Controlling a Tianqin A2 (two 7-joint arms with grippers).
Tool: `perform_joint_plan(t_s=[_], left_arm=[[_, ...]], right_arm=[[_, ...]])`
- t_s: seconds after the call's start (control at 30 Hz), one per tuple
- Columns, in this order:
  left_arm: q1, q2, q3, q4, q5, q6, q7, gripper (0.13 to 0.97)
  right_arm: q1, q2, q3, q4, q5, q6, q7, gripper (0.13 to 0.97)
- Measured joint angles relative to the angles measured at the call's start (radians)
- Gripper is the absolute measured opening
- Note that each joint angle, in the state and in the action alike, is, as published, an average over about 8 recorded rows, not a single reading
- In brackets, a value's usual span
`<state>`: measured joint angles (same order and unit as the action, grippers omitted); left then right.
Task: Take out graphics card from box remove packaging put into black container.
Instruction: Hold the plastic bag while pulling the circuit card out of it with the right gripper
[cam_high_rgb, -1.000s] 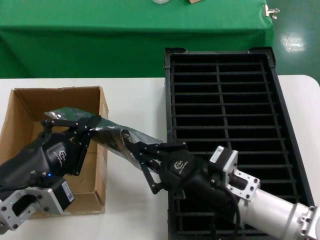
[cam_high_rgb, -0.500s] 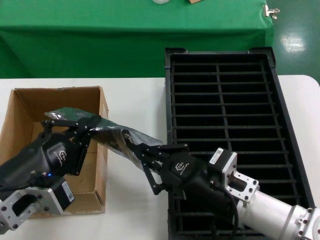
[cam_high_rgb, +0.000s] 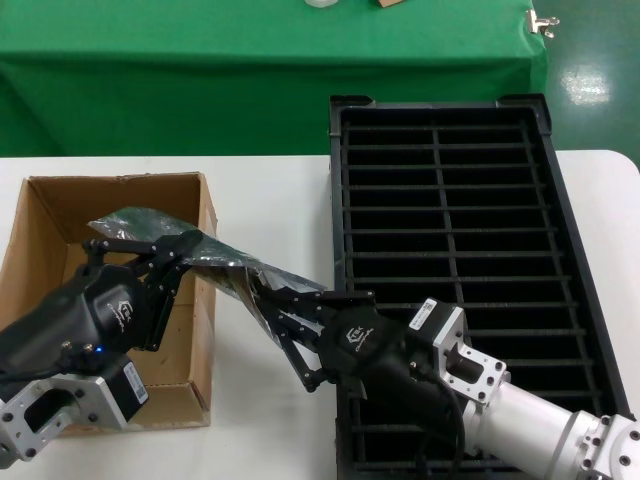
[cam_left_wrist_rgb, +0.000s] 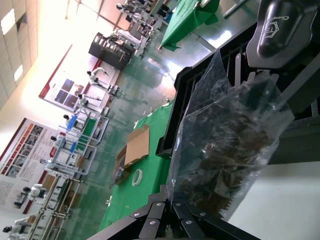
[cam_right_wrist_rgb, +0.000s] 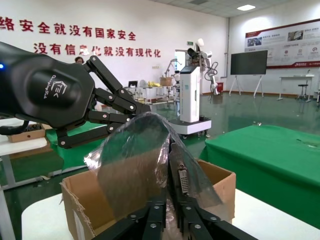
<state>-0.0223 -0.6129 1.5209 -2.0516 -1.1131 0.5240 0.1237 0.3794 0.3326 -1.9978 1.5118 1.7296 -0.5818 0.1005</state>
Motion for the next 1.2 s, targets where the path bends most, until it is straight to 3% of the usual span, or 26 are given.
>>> perform_joint_plan(t_s=[0.23, 0.5, 0.63, 0.9, 1.2], left_arm=[[0.0, 0.0, 0.0, 0.0, 0.0, 0.0, 0.0, 0.139], [0.0, 0.0, 0.0, 0.0, 0.0, 0.0, 0.0, 0.139], [0.0, 0.0, 0.0, 0.0, 0.0, 0.0, 0.0, 0.139], [0.0, 0.0, 0.0, 0.0, 0.0, 0.0, 0.0, 0.139], [0.0, 0.0, 0.0, 0.0, 0.0, 0.0, 0.0, 0.139]], right_arm=[[0.005, -0.009, 0.001, -0.008, 0.004, -0.001, -0.009, 0.207], [0.01, -0.017, 0.006, -0.013, 0.008, 0.003, -0.012, 0.337], [0.008, -0.014, 0.009, -0.009, 0.01, 0.005, -0.008, 0.337], [0.001, -0.007, 0.018, 0.0, 0.015, 0.008, -0.007, 0.496], [0.012, -0.018, 0.017, -0.02, 0.021, 0.001, -0.02, 0.452]])
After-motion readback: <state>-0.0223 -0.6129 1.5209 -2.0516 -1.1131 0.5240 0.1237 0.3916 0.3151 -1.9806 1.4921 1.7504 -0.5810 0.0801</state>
